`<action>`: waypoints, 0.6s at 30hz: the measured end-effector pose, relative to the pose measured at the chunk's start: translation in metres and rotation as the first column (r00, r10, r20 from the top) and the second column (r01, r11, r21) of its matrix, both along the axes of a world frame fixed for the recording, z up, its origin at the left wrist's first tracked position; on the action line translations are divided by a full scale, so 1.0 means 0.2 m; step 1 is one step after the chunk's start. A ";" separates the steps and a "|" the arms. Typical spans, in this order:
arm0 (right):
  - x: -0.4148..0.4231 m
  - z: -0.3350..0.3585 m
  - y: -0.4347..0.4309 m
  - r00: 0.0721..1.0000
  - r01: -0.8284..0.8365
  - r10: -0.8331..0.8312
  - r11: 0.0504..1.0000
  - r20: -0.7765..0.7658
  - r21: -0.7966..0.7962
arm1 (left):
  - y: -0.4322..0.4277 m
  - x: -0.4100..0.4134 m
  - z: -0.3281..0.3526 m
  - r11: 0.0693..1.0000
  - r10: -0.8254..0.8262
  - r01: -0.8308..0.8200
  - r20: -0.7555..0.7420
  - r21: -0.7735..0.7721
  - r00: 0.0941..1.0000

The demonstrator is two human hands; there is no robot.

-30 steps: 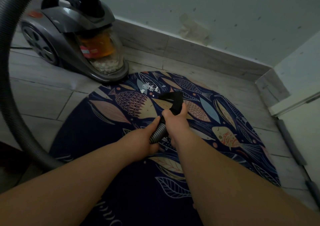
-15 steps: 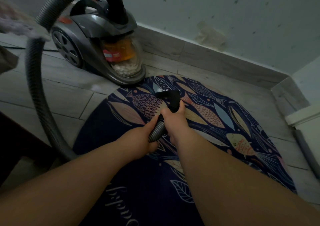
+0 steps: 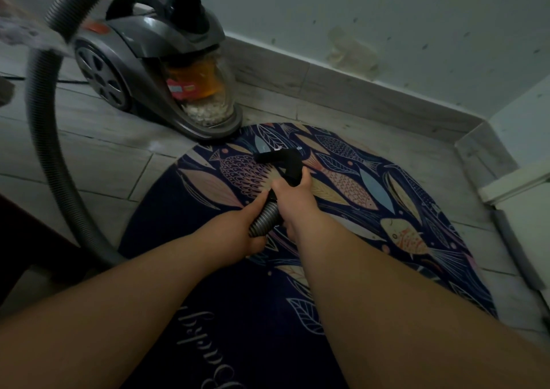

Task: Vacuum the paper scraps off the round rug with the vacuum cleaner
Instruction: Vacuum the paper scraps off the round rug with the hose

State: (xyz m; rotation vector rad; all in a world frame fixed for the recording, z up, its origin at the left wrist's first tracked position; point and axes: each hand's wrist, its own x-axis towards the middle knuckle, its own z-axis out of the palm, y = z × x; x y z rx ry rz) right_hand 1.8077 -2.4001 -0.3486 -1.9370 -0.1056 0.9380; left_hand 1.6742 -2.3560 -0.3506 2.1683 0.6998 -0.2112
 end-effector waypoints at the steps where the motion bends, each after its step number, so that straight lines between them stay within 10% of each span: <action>1: 0.00 0.00 -0.01 1.000 0.000 0.000 1.000 0.002 0.002 | -0.01 0.00 0.00 1.000 -0.002 0.002 -0.001 0.000 1.000; 18: 0.16 0.01 -0.35 0.995 0.098 -0.098 0.995 -0.035 0.020 | -0.29 0.21 0.05 0.992 -0.114 0.116 -0.058 0.039 0.992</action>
